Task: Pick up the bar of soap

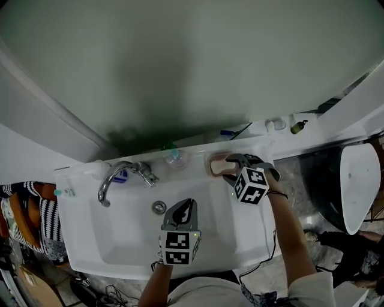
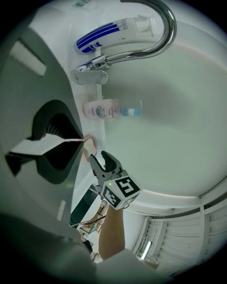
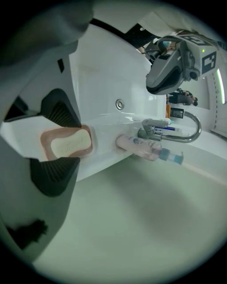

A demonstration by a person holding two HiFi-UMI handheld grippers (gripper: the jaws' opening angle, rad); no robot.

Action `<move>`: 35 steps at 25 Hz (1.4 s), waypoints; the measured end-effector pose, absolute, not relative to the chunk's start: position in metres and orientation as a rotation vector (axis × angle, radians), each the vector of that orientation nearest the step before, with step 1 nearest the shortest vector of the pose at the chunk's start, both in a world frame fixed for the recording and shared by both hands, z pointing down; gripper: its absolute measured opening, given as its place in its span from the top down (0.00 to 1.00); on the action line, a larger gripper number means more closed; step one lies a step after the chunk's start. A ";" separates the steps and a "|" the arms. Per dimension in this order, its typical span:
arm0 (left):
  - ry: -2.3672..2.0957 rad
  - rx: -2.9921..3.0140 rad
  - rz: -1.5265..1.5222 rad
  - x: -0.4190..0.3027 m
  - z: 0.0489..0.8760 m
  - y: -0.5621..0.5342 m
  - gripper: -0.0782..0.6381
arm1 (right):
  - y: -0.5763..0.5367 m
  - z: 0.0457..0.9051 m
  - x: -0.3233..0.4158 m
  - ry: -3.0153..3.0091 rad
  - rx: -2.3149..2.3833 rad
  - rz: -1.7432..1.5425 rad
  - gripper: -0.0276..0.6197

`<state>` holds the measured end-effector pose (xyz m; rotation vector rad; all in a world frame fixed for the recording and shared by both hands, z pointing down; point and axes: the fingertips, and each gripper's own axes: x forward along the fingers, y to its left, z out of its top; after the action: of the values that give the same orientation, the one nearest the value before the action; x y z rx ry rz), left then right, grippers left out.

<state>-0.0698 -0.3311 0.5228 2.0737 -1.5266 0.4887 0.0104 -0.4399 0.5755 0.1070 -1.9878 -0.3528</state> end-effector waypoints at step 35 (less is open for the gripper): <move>-1.520 2.003 0.537 -0.090 0.555 -0.345 0.86 | -0.454 0.645 -0.006 -1.777 -0.236 -0.195 0.63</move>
<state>-0.0896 -0.3452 0.5555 2.0034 -1.5204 0.5371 -0.0056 -0.4540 0.6446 -0.2357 -1.7766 -0.1953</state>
